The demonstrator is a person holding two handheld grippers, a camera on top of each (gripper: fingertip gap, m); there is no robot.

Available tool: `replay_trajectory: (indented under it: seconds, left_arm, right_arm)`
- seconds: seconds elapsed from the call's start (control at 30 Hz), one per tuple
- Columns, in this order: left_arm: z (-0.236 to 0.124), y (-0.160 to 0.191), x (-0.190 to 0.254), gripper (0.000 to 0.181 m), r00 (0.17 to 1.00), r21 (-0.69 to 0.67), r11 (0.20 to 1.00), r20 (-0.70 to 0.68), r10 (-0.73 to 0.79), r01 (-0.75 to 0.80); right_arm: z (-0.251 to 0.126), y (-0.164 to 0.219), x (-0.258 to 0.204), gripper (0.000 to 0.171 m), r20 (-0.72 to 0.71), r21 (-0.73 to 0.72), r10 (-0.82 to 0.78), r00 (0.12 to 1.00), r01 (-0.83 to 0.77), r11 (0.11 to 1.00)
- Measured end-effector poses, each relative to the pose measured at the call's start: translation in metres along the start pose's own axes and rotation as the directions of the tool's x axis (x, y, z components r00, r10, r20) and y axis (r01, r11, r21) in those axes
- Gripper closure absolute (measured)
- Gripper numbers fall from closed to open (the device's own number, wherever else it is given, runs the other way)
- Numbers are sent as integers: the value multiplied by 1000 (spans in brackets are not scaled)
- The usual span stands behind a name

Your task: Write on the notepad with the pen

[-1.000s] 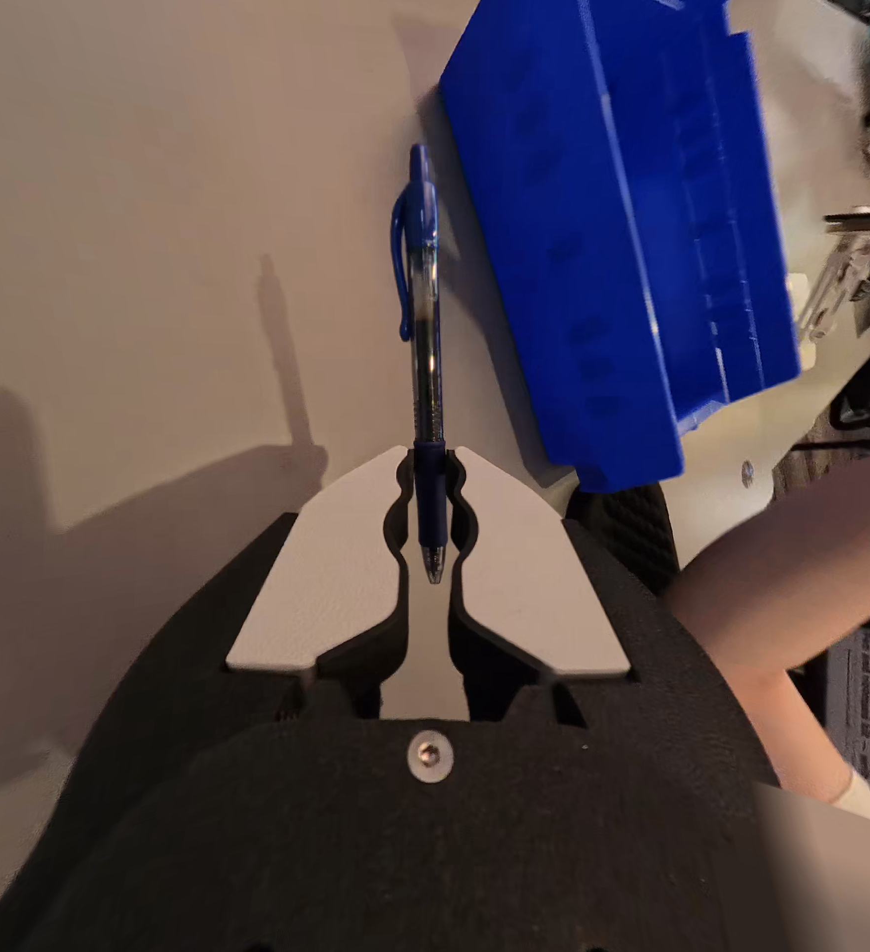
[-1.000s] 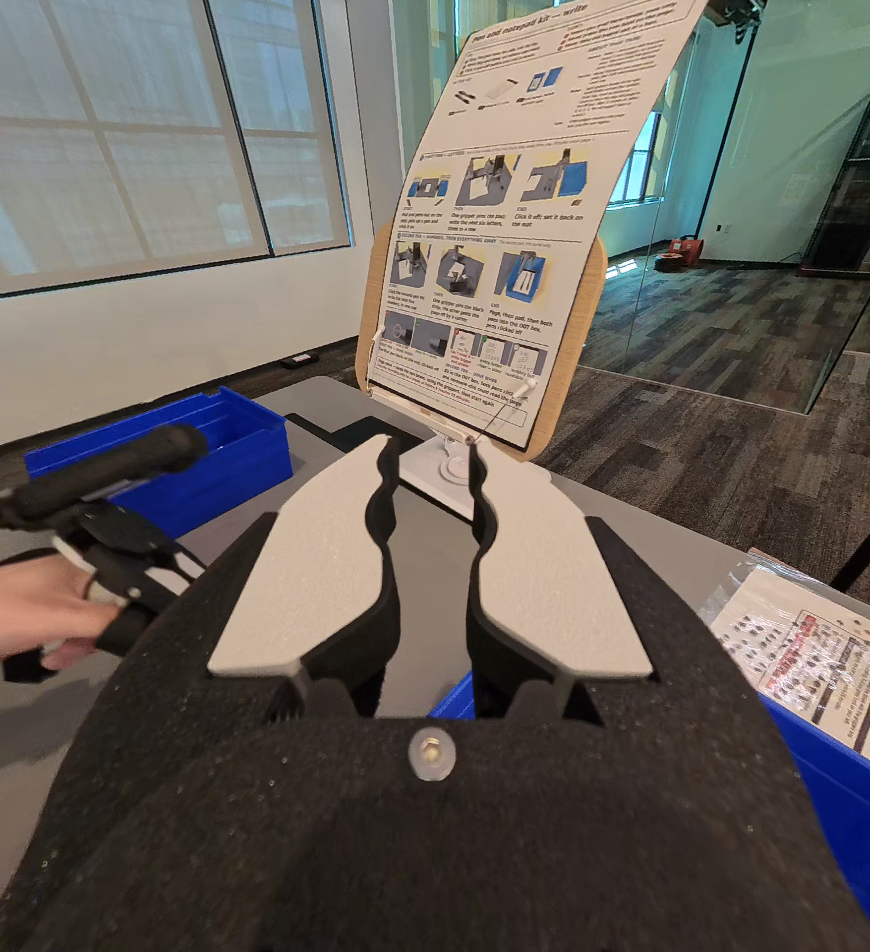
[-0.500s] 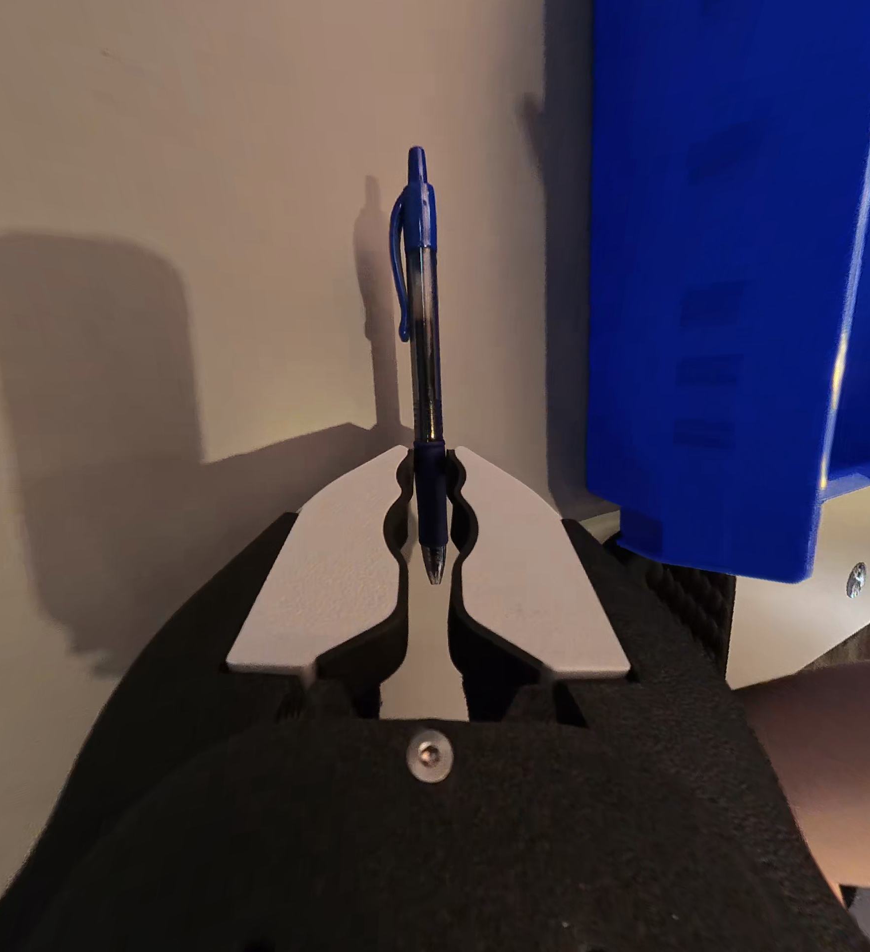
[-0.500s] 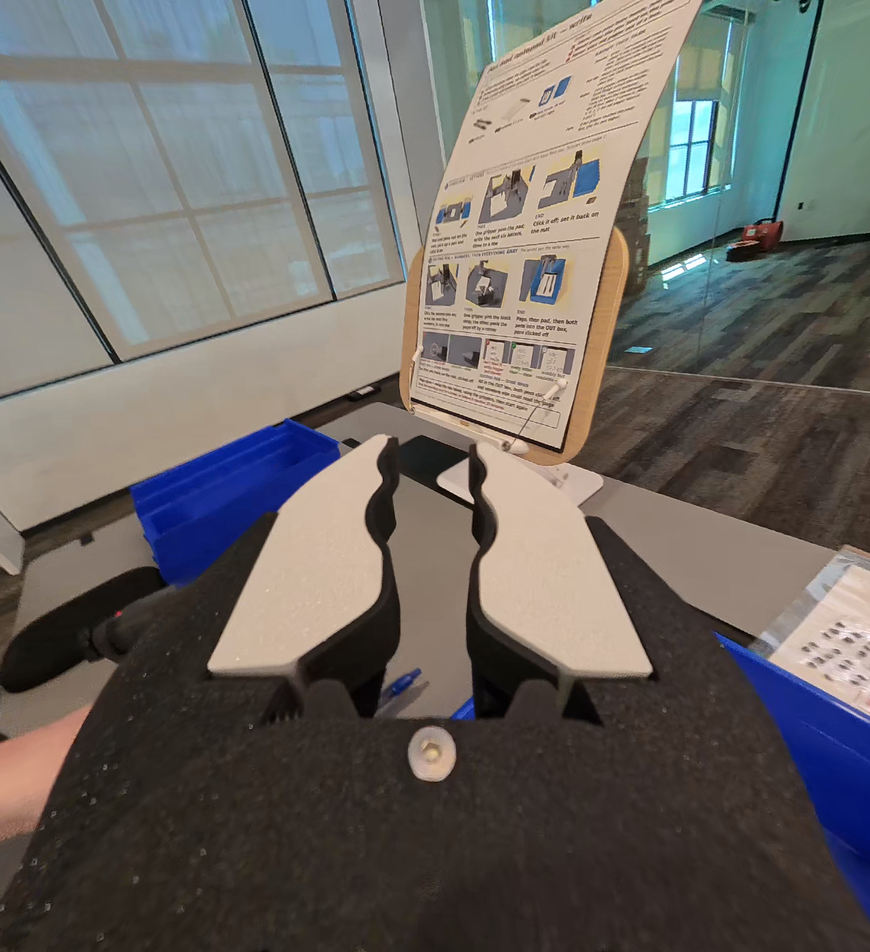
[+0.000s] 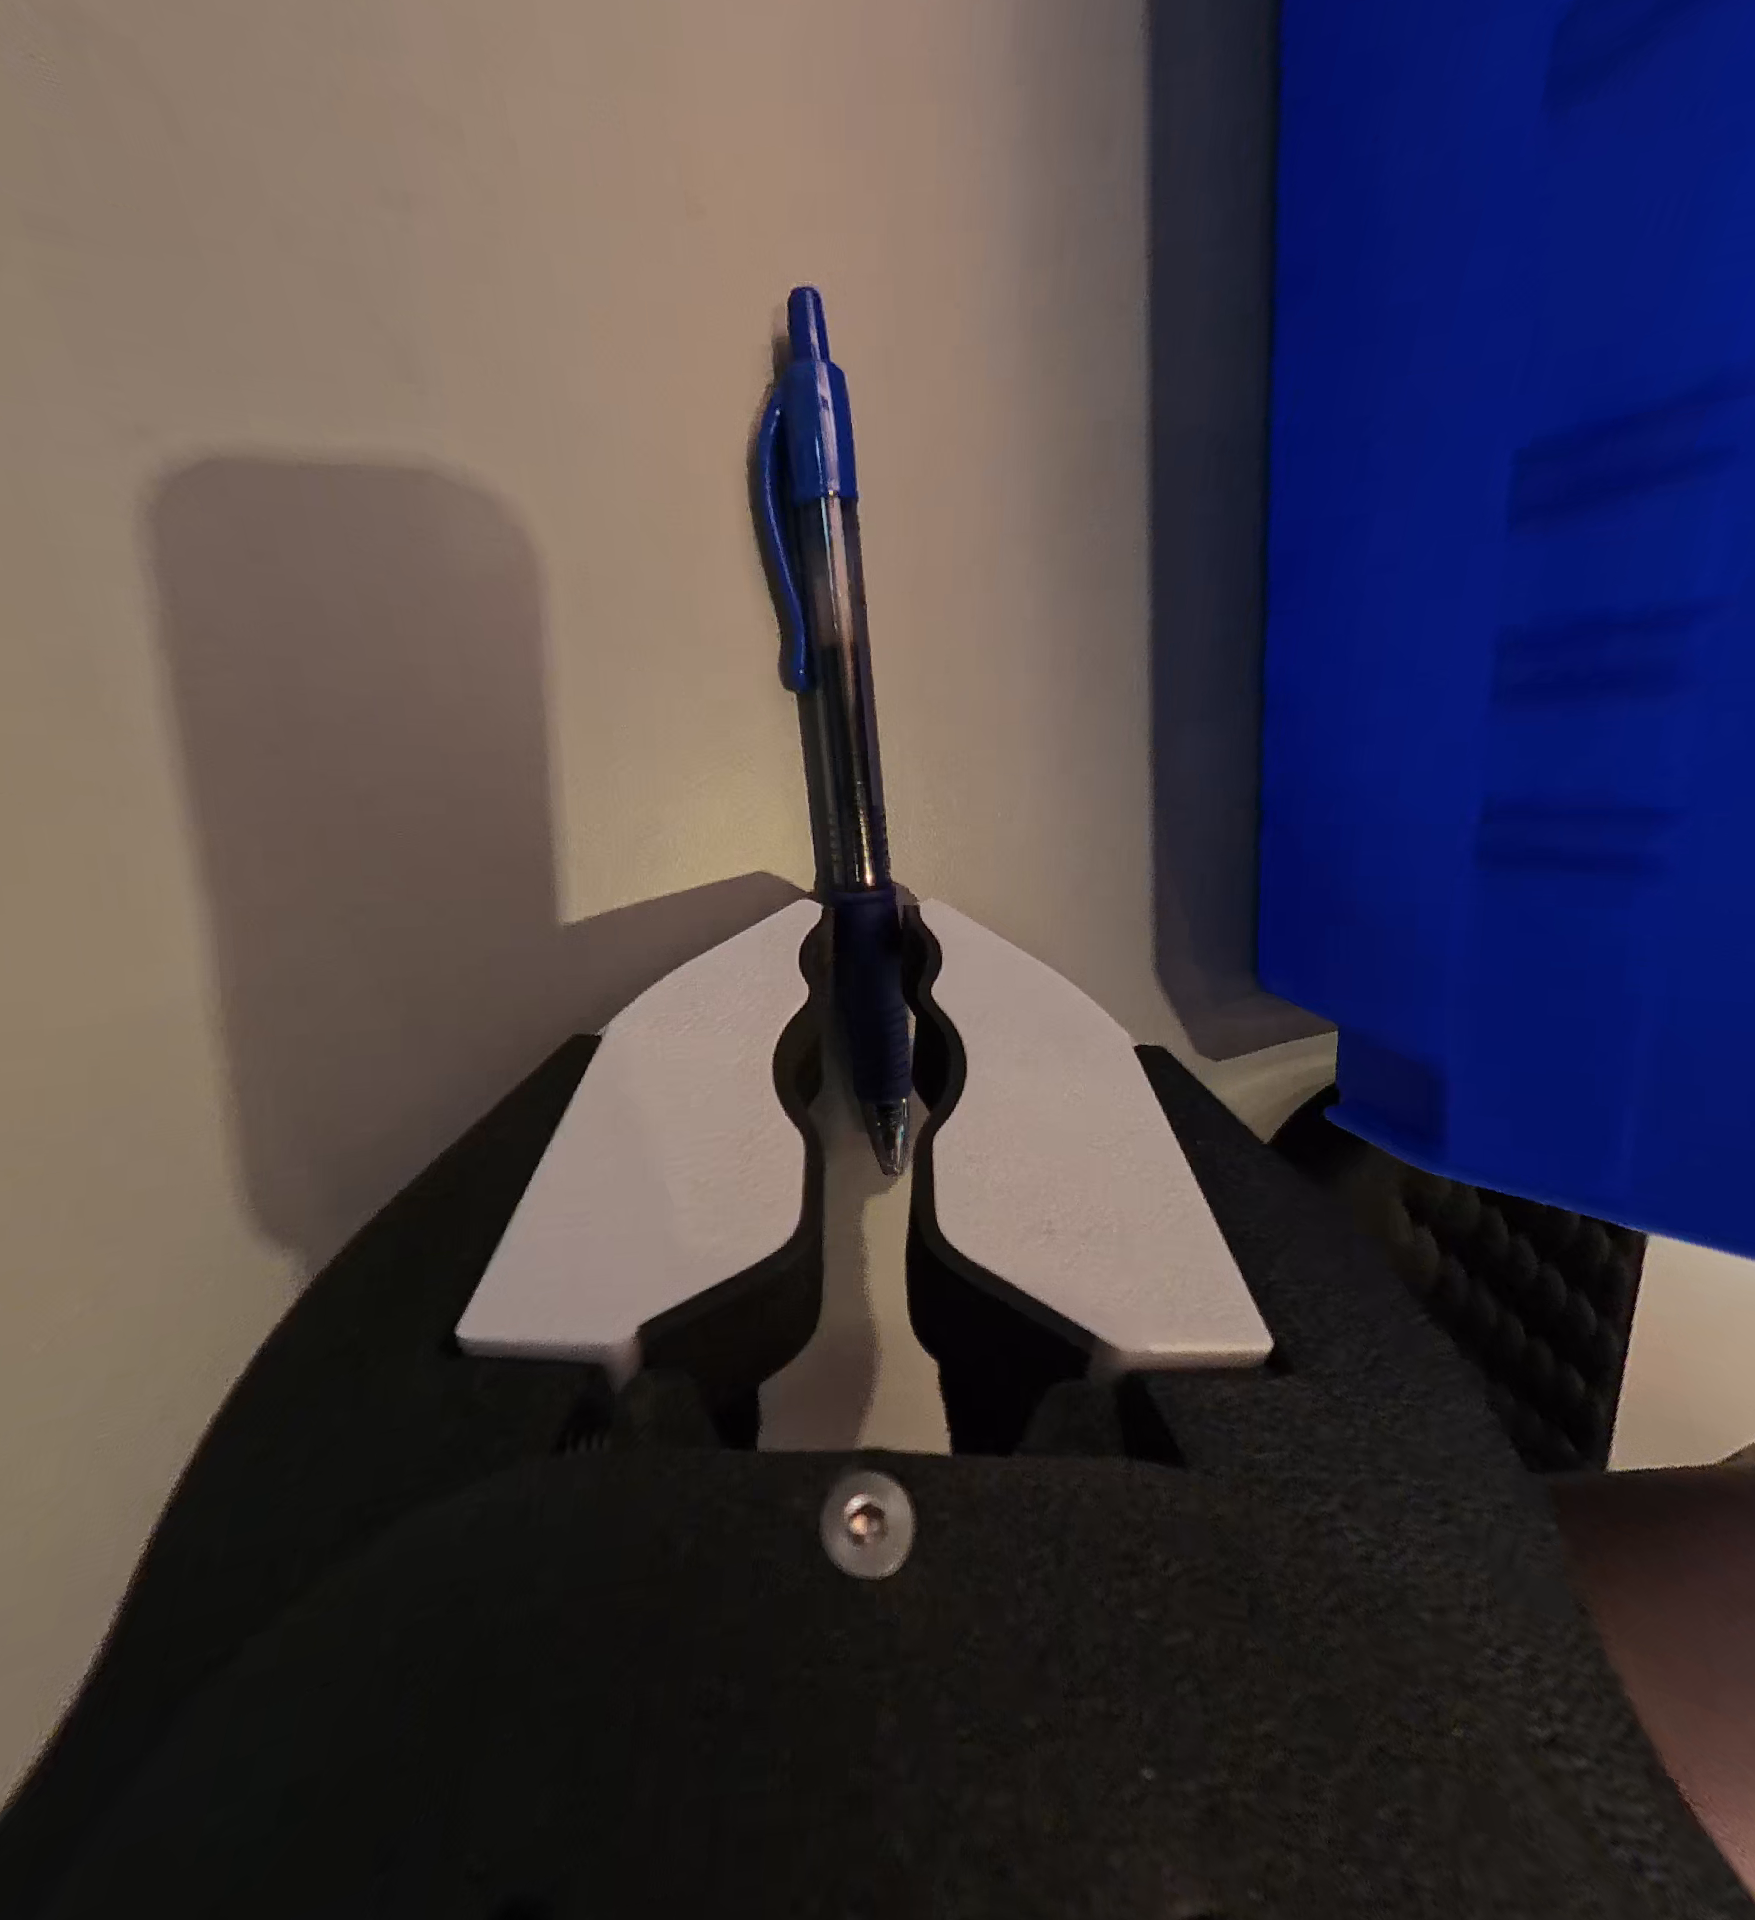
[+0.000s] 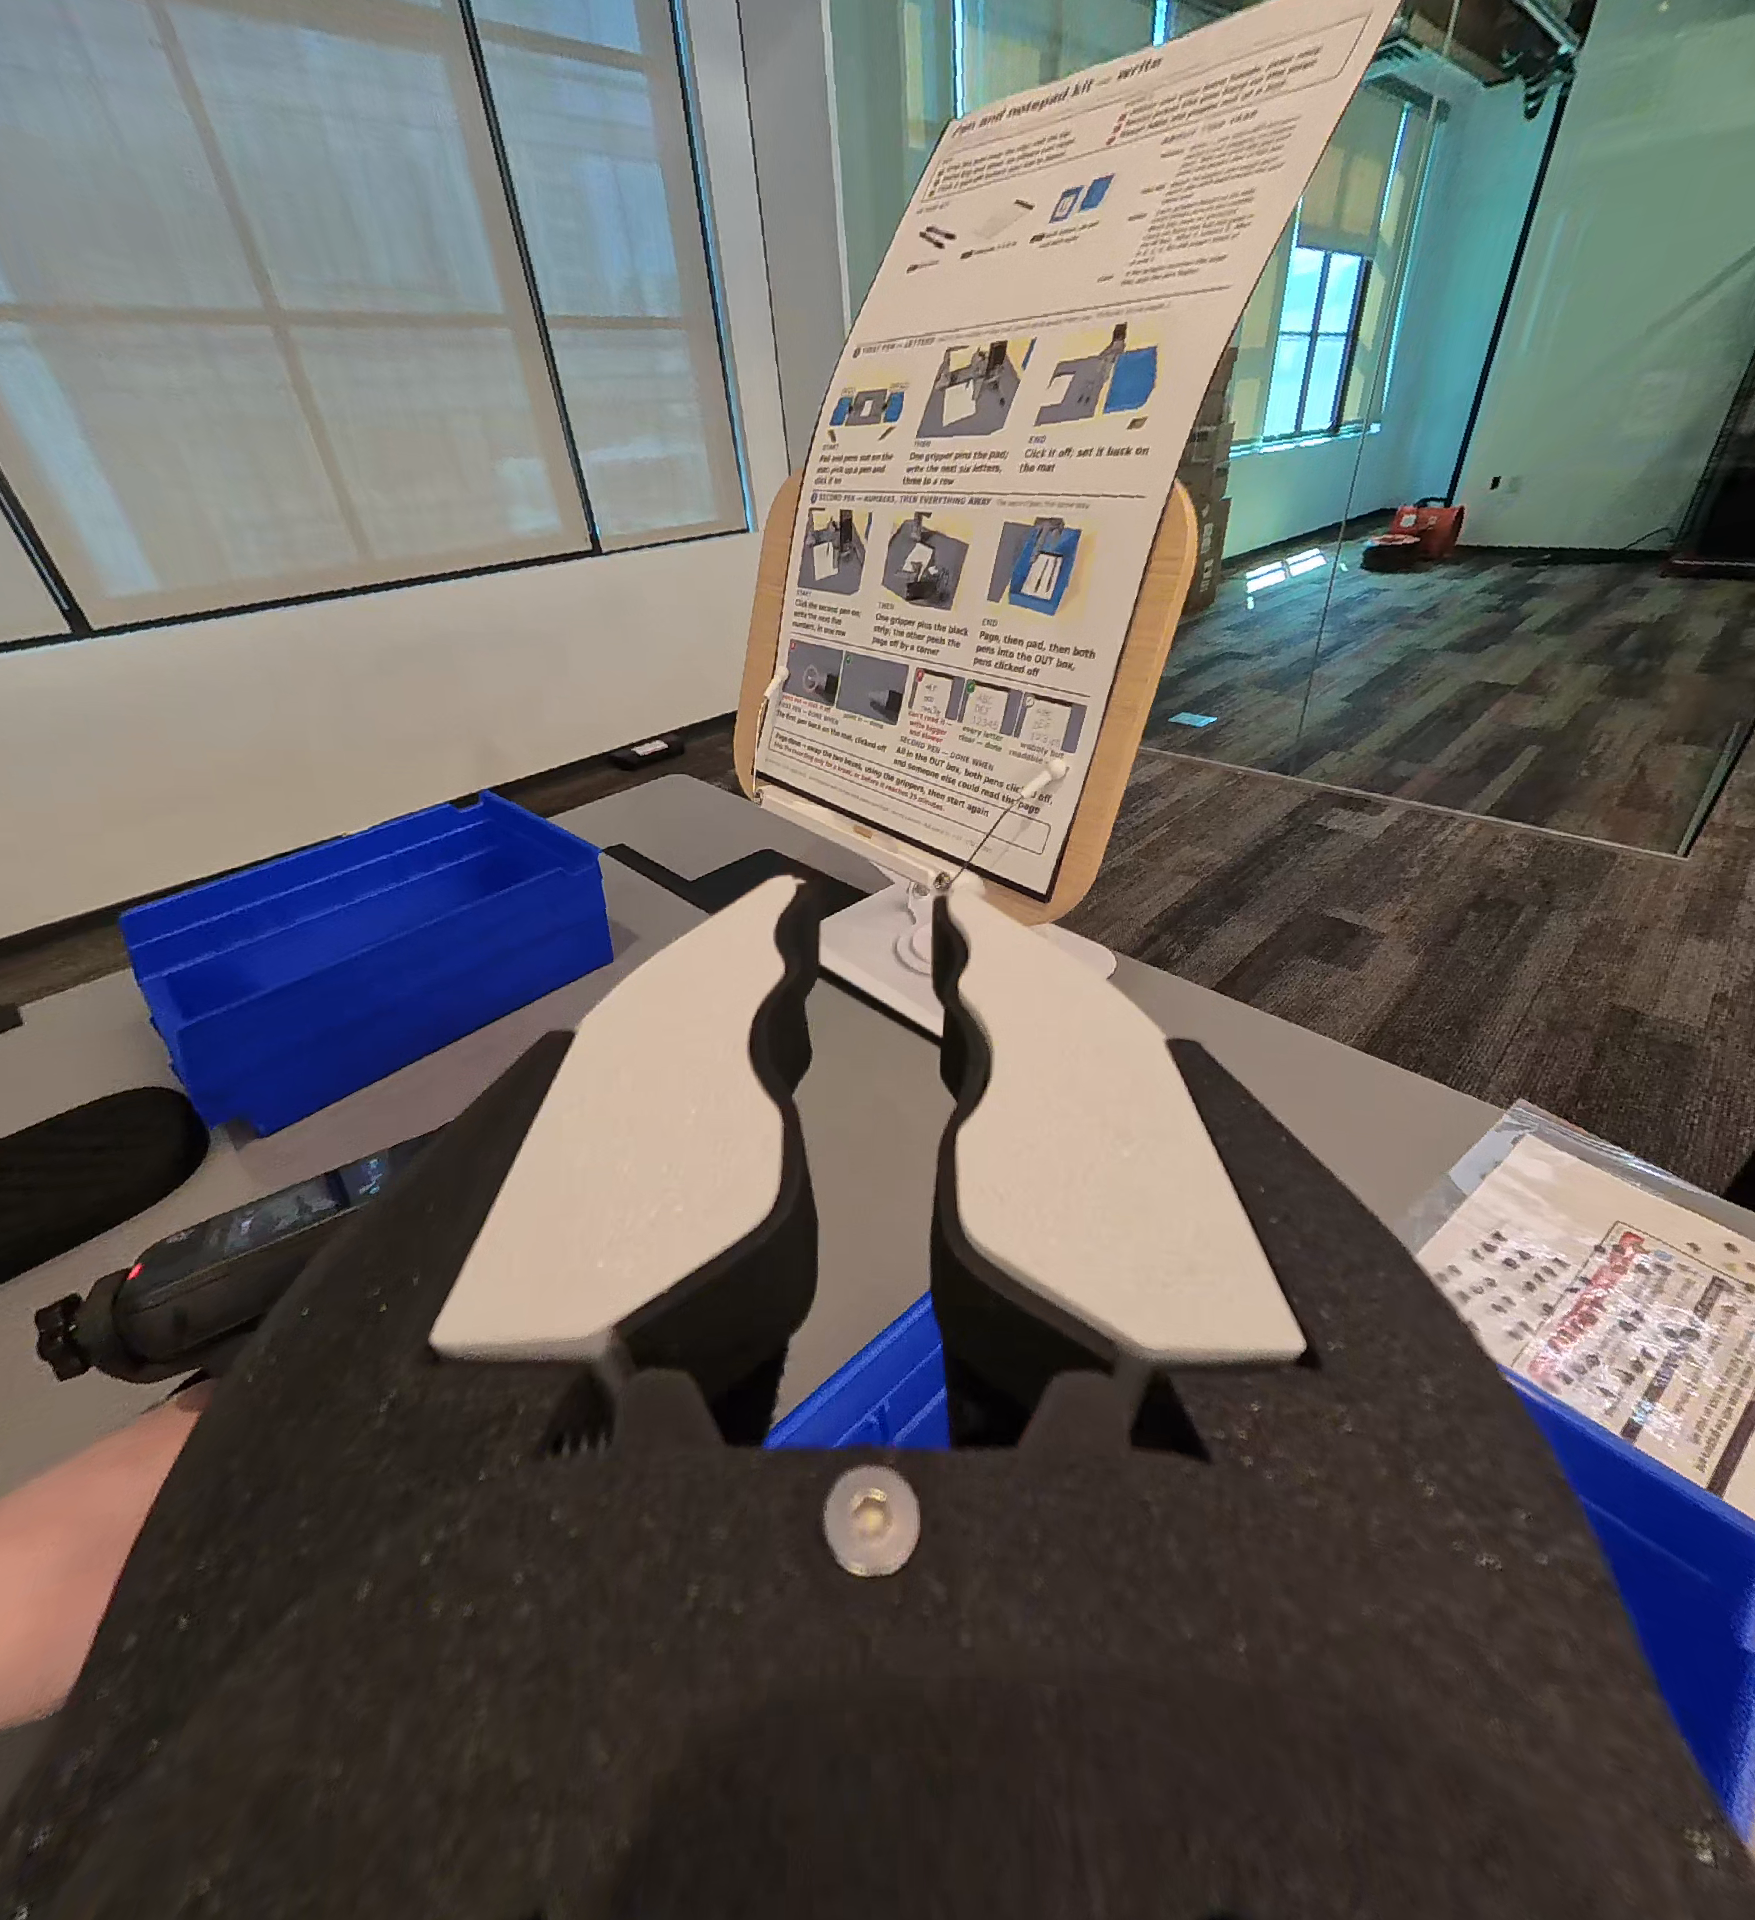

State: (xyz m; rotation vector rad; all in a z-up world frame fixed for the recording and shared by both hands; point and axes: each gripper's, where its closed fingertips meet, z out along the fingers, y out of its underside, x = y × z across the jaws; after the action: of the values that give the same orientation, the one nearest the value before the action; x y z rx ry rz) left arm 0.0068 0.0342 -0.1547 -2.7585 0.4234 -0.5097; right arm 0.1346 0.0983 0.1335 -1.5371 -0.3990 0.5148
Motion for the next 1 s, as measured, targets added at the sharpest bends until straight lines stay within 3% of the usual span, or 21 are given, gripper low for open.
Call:
replay_trajectory:
  seconds: [0.1,0.2,0.27,0.37,0.47,0.57,0.67,0.77,0.8,1.0]
  left_arm:
    - [-4,-7,1,146,999,11,999,21,41,-41]
    - [-32,-37,5,132,992,93,988,51,115,-119]
    - [-73,-68,10,130,988,181,971,41,151,-156]
    - [-163,-113,4,127,985,360,918,12,172,-165]
    - [-247,-138,-54,114,984,464,868,111,139,-175]
    - [-302,-140,-143,109,979,505,852,200,37,-135]
    - [-304,-121,-224,119,986,464,885,160,-38,-41]
    - [-273,-96,-286,118,987,387,921,123,-103,47]
    - [-260,-89,-300,110,986,365,929,120,-115,64]
    - [-200,-68,-349,114,985,264,960,119,-126,90]
  right_arm:
    - [2,5,1,150,-1,-26,7,1000,-7,1000]
    - [1,5,7,148,-31,-26,11,999,-12,1000]
    - [-1,4,9,148,-32,-13,19,999,-20,1000]
    - [-4,0,9,148,-33,9,32,999,-32,999]
    - [-5,-3,7,148,-36,14,27,999,-27,1000]
    - [-2,-2,6,147,-67,-13,7,998,-8,1000]
    - [5,2,4,147,-104,-56,-28,994,23,998]
    - [14,6,-1,145,-114,-103,-92,989,81,991]
    - [17,7,0,145,-124,-112,-117,985,103,988]
    - [26,18,4,145,-133,-148,-118,984,98,984]
